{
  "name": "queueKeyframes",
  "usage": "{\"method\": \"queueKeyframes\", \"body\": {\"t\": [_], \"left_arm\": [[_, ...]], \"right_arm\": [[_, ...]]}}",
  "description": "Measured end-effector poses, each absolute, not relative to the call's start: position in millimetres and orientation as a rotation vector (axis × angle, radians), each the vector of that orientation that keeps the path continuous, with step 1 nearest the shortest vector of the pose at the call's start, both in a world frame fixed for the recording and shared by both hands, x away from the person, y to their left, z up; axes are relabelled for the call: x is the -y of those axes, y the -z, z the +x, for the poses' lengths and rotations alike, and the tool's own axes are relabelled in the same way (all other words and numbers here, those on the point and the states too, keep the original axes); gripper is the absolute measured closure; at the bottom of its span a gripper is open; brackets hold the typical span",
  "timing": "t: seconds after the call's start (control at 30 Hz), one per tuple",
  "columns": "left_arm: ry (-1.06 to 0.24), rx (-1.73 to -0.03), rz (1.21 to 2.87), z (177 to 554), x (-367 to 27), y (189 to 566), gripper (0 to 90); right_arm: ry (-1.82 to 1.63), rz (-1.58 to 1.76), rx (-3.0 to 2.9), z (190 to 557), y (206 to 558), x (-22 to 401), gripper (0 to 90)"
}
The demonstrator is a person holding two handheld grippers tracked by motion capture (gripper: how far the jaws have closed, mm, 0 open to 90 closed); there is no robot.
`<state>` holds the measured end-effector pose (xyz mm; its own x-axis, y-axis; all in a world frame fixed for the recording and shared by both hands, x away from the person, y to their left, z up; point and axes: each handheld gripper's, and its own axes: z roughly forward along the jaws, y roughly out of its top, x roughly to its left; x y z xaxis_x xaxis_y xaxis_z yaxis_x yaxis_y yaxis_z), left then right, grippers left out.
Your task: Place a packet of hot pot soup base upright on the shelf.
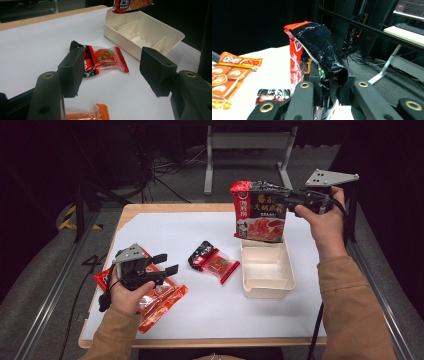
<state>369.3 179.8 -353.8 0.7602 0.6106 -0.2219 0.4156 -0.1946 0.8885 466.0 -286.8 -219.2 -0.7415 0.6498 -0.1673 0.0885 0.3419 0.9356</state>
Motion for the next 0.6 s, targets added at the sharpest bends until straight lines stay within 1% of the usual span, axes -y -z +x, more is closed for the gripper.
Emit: {"method": "queueKeyframes", "body": {"t": [0.6], "left_arm": [[-0.219,-0.794,1.839,371,-182,356,37.4]], "right_arm": [[-1.393,0.691,-2.077,483,251,301,77.5]]}}
